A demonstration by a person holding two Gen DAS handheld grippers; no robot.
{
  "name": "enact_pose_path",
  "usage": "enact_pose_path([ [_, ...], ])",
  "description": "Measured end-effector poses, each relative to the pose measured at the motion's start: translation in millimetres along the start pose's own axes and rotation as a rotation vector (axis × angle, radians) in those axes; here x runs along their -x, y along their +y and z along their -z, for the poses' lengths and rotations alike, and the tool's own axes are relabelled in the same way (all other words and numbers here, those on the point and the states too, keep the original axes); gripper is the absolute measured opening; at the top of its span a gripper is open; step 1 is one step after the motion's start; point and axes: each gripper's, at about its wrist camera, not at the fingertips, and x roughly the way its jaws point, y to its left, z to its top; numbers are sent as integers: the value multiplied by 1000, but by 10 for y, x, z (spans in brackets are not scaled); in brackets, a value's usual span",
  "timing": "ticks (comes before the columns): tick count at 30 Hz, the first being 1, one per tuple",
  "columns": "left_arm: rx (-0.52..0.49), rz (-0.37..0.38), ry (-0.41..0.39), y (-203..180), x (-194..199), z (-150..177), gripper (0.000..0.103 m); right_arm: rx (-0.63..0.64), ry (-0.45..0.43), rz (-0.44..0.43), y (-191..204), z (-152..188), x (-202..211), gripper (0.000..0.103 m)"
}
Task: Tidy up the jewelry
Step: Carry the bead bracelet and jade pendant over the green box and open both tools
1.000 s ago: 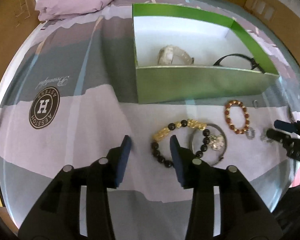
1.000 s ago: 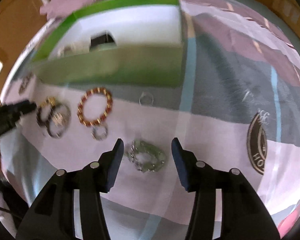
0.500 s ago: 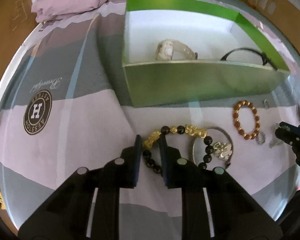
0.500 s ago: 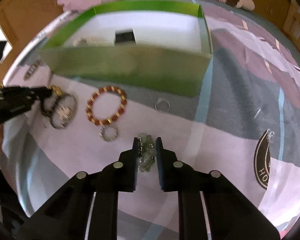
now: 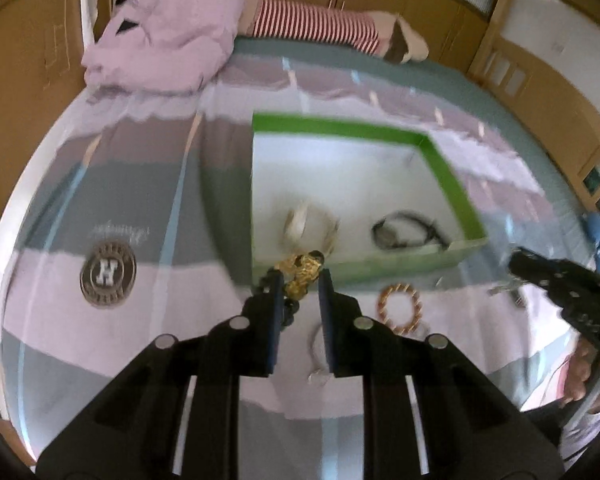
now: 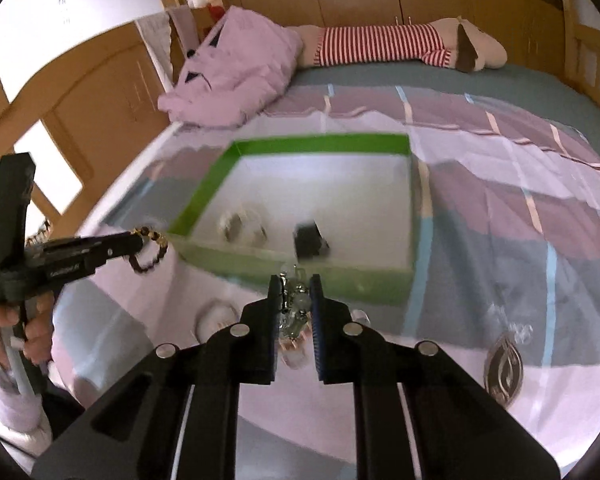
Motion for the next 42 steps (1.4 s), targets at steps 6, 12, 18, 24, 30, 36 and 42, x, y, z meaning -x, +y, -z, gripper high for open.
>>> enact_pose_path([
  [6, 22, 37, -68, -51, -56, -392, 17, -38, -31, -25, 19, -382, -301, 14],
  [12, 37, 11, -40, -33, -424, -462, 17, -83, 11, -3, -185, -332, -745, 14],
  [18, 36, 24, -24, 26, -654, -391, 17, -166, -17, -40, -390, -424, -867, 54],
  [24, 61, 49, -38, 92, -523, -317, 17, -181, -38, -107, -450, -416, -581, 54],
  [30, -36, 1, 70, -93, -511, 73, 17, -52, 110, -124, -215, -137, -496, 52],
  [36, -51, -51, 204, -179, -898, 293, 17, 40, 266, 25, -107, 191, -832, 47],
  [42, -75, -99, 247, -179, -1146, 430, 21, 100, 348, 101, -13, 378, -1292, 24],
])
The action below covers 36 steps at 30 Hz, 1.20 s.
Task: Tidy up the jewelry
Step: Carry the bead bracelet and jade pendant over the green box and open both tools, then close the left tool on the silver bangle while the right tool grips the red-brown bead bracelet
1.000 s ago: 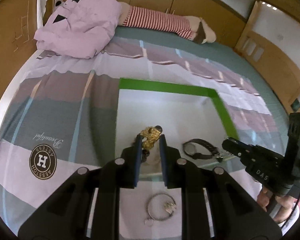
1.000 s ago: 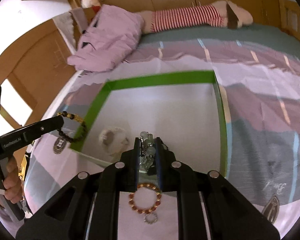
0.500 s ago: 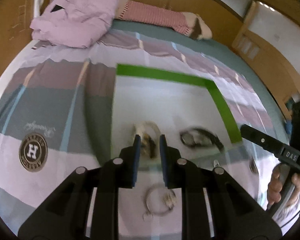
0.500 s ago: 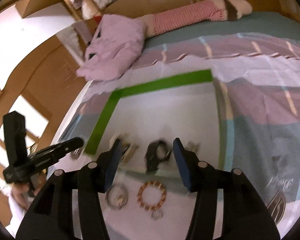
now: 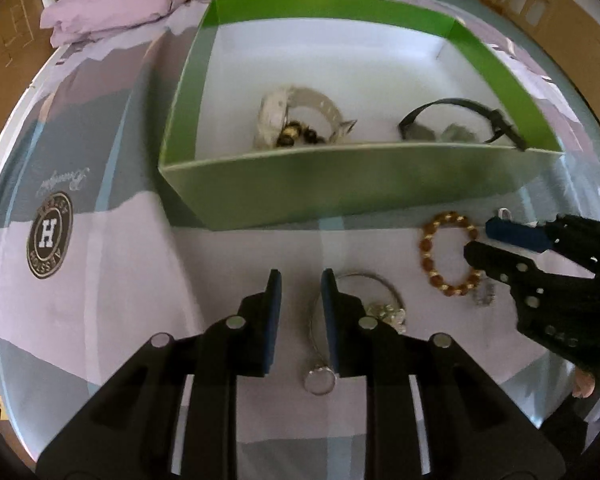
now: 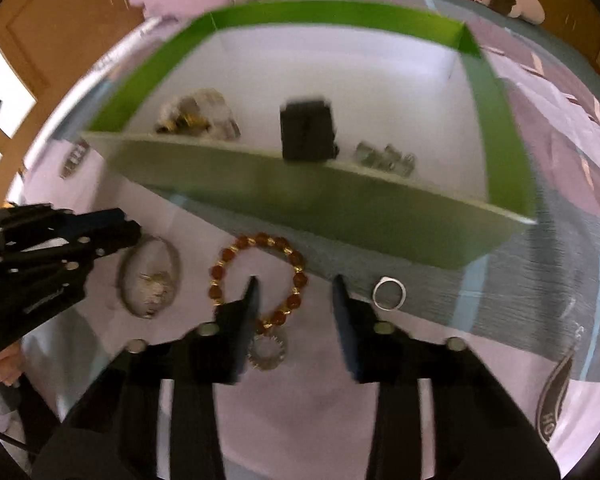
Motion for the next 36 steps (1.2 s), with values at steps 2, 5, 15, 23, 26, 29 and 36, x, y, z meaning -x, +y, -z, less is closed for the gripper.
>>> enact_pose_path([
  [2, 2, -1, -5, 30, -12, -41, 22, 34, -11, 33, 59, -5, -50, 7],
  [5, 20, 22, 3, 95, -32, -46, 23, 36, 5, 15, 60, -13, -24, 7],
  [15, 15, 66, -13, 101, 116, -50, 29, -92, -80, -88, -305, 26, 360, 7],
  [23, -4, 33, 50, 64, -95, -1, 30, -131, -16, -82, -461, 125, 386, 8],
  [26, 2, 30, 48, 57, -91, -2, 15, -152, 40, -29, -518, 156, 248, 13],
  [29, 31, 41, 50, 111, -82, -15, 4, -170, 50, -2, -551, 167, 208, 22],
  [36, 58, 67, 58, 185, -91, -38, 3, -174, 62, -4, -563, 173, 181, 26],
])
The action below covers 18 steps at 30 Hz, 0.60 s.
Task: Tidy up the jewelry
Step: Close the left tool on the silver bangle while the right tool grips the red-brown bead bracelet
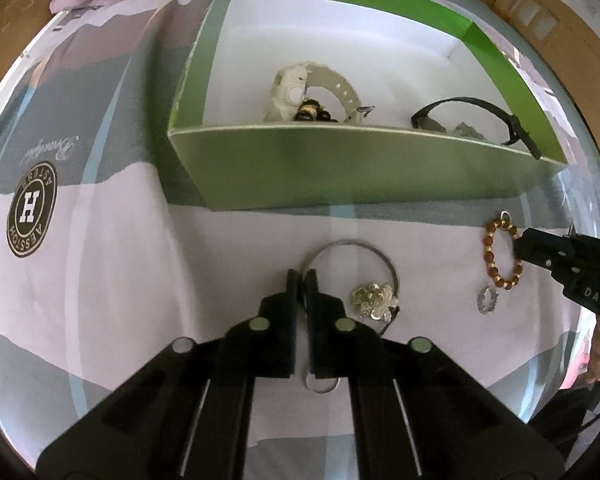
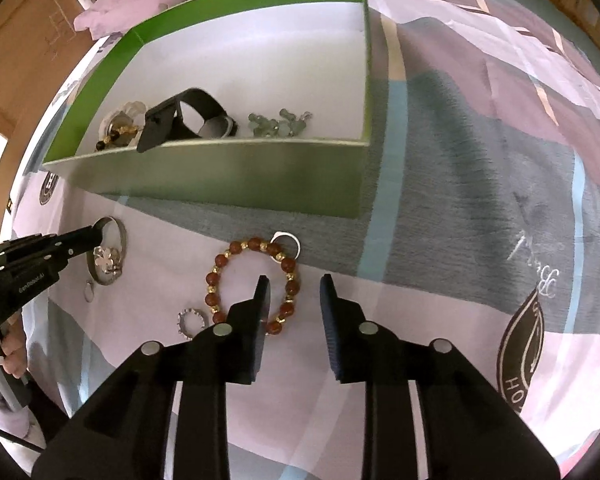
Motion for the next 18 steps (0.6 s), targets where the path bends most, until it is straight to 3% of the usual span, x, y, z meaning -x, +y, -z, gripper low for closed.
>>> enact_pose_path([
  [15, -64, -51, -26, -200, -61, 9, 6, 95, -13, 94, 224, 31, -88, 30],
  [16, -69, -59, -29, -212, -60, 6, 4, 105, -16, 102, 247, 35, -88, 27],
  [17, -70, -57, -29, -220, -52, 18, 3, 110, -19, 104, 257, 40, -82, 12],
  [18, -68, -50, -28, -218, -50, 14, 3, 114, -20, 100, 296, 46, -83, 9],
])
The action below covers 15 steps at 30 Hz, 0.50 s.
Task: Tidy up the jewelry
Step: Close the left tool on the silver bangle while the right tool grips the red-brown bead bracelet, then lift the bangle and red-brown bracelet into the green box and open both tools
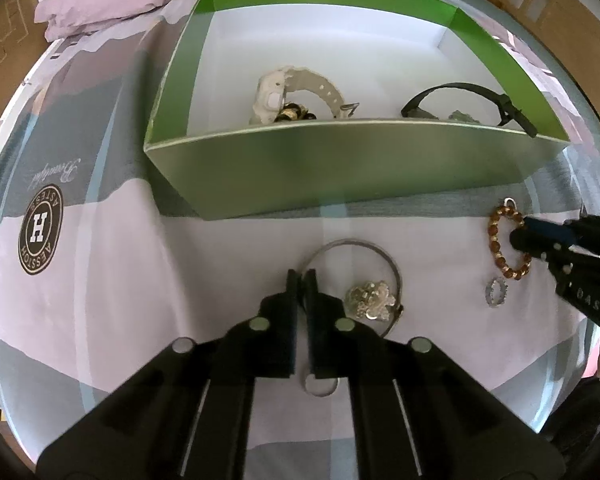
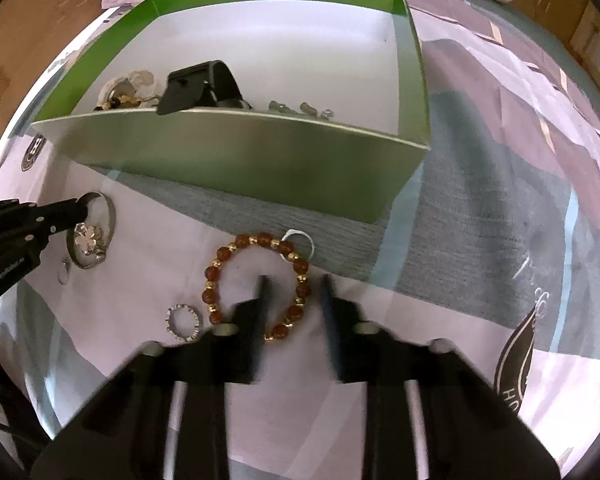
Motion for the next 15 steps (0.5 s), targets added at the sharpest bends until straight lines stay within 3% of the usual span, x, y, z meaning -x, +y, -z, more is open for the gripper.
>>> enact_pose_path([
  [5, 20, 53, -5, 55, 59, -13, 3, -3, -6, -21, 56, 18, 36, 7],
  [11, 37, 120, -45, 101, 205, -33, 3, -31, -61, -140, -19, 14, 246, 7],
  [15, 33, 108, -31, 93, 164, -7, 3, -43, -56, -176, -40, 11, 248, 7],
])
